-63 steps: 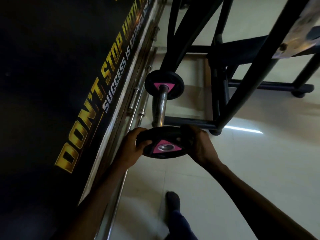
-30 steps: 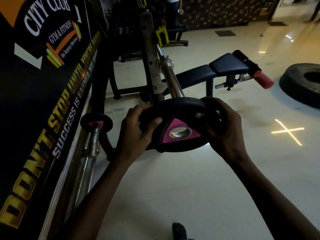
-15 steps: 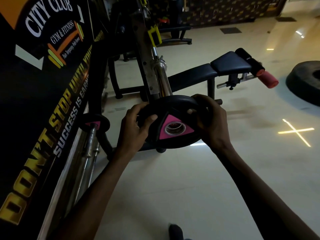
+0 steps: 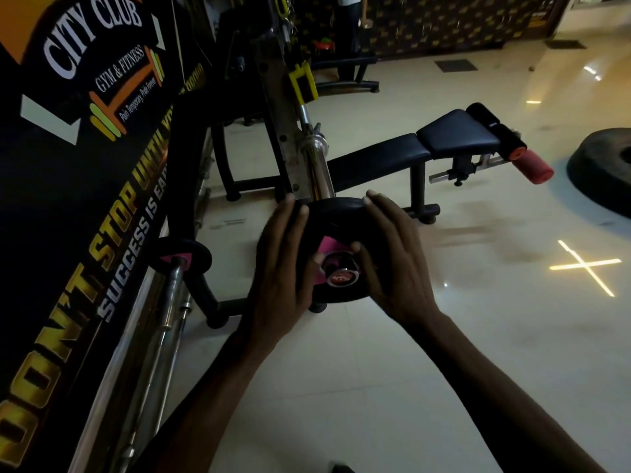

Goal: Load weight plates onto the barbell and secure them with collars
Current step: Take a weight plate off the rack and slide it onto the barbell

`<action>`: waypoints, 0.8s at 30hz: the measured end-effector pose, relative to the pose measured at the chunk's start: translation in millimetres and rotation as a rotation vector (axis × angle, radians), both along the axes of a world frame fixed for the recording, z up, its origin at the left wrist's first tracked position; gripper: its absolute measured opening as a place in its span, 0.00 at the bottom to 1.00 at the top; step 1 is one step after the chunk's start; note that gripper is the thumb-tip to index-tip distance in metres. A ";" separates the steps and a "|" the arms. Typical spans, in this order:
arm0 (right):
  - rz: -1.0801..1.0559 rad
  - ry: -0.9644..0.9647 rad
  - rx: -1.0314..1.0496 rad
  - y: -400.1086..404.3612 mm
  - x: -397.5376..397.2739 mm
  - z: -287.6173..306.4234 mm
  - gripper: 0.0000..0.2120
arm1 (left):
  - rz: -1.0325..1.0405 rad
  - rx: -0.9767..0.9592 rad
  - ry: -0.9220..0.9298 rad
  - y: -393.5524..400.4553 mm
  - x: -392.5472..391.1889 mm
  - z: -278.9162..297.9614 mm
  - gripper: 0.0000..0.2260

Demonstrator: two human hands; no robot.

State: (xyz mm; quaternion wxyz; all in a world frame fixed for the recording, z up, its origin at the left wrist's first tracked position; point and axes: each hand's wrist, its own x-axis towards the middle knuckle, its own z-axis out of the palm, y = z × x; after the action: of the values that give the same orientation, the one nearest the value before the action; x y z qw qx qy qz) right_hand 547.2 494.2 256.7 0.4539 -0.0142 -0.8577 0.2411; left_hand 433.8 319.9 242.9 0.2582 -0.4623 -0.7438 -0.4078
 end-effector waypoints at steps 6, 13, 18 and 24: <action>-0.055 0.094 0.241 23.2 -36.1 -23.5 0.32 | 0.229 -0.020 0.242 25.6 -25.7 -33.4 0.37; -0.078 0.012 0.248 71.9 -124.1 -25.7 0.32 | 0.347 -0.064 0.292 72.1 -103.6 -26.9 0.41; -0.114 -0.033 0.262 110.3 -202.3 -22.1 0.35 | 0.370 -0.142 0.283 109.5 -179.1 -19.2 0.39; -0.139 -0.092 0.262 142.5 -267.8 -19.3 0.38 | 0.403 -0.265 0.314 142.3 -250.8 -11.8 0.37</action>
State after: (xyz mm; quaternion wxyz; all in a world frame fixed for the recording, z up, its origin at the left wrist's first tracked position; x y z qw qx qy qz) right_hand 279.3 636.7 237.4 0.4278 -0.0255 -0.8986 0.0943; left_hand 183.0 462.2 231.1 0.3834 -0.3923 -0.8185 -0.1709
